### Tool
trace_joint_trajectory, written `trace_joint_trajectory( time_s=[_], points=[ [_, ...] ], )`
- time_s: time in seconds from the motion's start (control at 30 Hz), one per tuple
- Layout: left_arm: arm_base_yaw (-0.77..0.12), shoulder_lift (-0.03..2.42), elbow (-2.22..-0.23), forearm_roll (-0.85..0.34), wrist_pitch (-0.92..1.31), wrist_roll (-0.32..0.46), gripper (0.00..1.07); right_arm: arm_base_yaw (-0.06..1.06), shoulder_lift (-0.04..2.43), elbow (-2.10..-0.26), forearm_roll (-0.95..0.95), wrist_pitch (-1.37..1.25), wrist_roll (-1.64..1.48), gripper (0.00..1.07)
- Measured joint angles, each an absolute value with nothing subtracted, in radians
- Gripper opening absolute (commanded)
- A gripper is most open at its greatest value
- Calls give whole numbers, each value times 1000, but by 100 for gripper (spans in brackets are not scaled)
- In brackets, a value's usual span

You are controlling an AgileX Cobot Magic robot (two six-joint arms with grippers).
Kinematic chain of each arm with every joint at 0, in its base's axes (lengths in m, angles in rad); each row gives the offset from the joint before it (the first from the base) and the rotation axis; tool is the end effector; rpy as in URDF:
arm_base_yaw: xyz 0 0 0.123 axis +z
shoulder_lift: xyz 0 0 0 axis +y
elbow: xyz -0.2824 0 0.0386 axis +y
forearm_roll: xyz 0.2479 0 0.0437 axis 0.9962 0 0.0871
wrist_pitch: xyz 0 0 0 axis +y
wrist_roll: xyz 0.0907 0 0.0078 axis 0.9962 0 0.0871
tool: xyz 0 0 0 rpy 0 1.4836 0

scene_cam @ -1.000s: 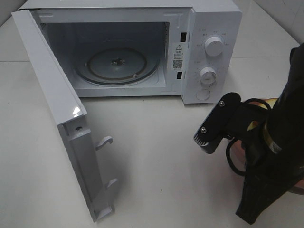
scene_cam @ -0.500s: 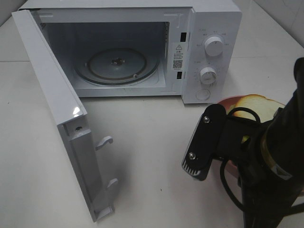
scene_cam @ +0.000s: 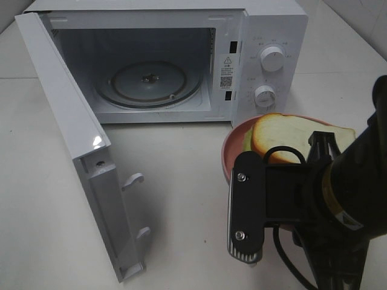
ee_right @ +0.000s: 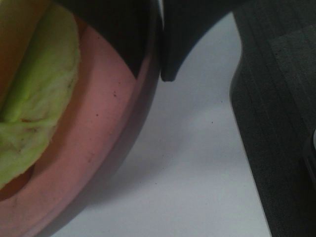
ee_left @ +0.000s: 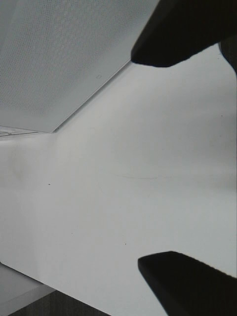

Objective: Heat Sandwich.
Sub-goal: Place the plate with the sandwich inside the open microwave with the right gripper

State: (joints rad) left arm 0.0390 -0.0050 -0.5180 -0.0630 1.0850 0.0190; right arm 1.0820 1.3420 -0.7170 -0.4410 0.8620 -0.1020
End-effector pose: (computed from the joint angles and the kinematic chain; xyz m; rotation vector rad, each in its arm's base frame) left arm -0.0086 -0.0054 0.2803 -0.0158 2.0441 -0.0391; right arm 0.1289 0.1794 0.2131 -1.8557 2.1048 -0.3362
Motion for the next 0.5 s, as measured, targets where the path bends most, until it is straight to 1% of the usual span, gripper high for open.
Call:
trace_joint_trajectory(
  time_s=[0.3,0.5],
  points=[
    [39,-5,-518,-63,1085,19,96,1082,1342,-717,-444,782,-320,0],
    [39,-5,-518,-63,1085,19,96,1083,1342,-717,-476,757,-392,1]
  ],
)
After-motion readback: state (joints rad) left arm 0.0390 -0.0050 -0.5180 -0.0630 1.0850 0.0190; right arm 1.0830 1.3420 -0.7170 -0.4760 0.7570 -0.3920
